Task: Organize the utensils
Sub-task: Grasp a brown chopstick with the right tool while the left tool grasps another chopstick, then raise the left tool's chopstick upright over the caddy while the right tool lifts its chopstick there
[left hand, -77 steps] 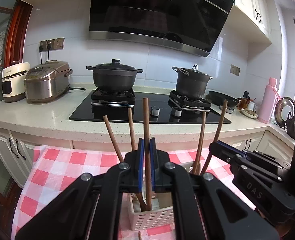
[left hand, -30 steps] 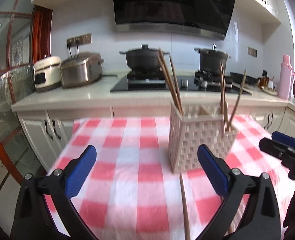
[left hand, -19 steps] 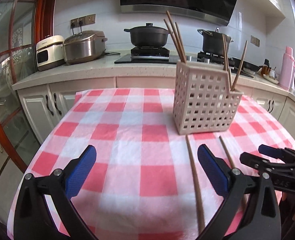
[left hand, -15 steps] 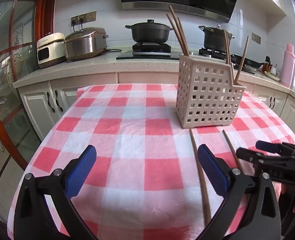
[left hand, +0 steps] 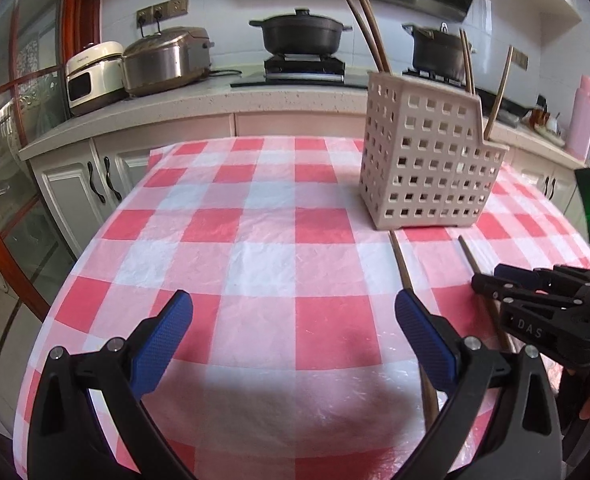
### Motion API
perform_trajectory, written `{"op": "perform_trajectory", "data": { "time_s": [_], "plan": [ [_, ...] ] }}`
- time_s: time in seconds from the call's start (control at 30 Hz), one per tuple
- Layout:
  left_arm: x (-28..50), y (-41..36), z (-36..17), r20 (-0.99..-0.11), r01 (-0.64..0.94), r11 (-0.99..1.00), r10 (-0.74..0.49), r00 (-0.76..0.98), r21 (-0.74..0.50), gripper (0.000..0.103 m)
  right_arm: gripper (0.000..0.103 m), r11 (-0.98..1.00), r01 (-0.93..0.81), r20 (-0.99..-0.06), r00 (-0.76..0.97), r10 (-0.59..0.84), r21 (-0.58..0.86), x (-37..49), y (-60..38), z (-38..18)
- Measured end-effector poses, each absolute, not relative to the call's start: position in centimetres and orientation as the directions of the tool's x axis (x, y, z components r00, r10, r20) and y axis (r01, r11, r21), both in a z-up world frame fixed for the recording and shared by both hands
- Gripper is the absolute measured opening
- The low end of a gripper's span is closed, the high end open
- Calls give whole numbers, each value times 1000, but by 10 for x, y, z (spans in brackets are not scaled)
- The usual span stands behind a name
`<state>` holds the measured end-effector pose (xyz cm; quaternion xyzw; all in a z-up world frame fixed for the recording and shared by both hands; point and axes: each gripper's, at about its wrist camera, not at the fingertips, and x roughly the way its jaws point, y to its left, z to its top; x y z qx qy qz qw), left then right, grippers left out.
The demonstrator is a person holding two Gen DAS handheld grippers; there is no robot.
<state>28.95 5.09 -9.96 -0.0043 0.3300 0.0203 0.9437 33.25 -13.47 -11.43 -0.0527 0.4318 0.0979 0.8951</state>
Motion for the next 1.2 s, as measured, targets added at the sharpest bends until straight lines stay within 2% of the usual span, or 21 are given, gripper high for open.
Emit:
{"op": "perform_trajectory", "data": {
  "time_s": [0.07,0.33,0.4,0.43,0.5,0.63,0.7,0.83,0.93,0.97,1.07,1.2],
  "plan": [
    [295,45,-101,-638,-29,1000,26,770,6,98,11,977,-213,-782,611,124,-12,331,-136,-114],
    [326,18,-110,-706,35,999,-7,708,26,97,8,978,-198,-779,602,174,65,321,-157,-113],
    [338,8,-112,-724,59,998,-27,689,18,81,8,976,-198,-778,598,191,88,319,-162,-113],
    [343,3,-114,-732,68,998,-34,681,18,78,8,976,-198,-777,597,197,95,318,-164,-113],
    [355,-7,-117,-750,88,996,-44,660,19,65,8,973,-200,-776,593,214,115,317,-168,-113],
    [369,-20,-123,-780,111,994,-50,624,25,48,8,968,-200,-772,588,240,149,318,-172,-113],
    [373,-25,-127,-794,123,992,-48,606,34,34,9,967,-200,-771,587,249,160,319,-172,-113],
    [373,-30,-130,-793,145,988,-54,607,44,26,9,964,-202,-767,587,260,173,319,-173,-113],
    [370,-34,-130,-790,163,986,-68,609,40,14,9,964,-202,-766,588,261,174,319,-173,-113],
    [368,-37,-130,-787,171,984,-66,613,51,7,9,964,-202,-766,588,262,175,319,-174,-114],
    [363,-39,-131,-778,175,982,-58,625,67,6,9,962,-201,-764,587,267,182,319,-174,-114],
    [356,-35,-130,-777,171,985,-85,624,29,6,8,962,-201,-764,587,268,183,319,-175,-114]
  ]
}}
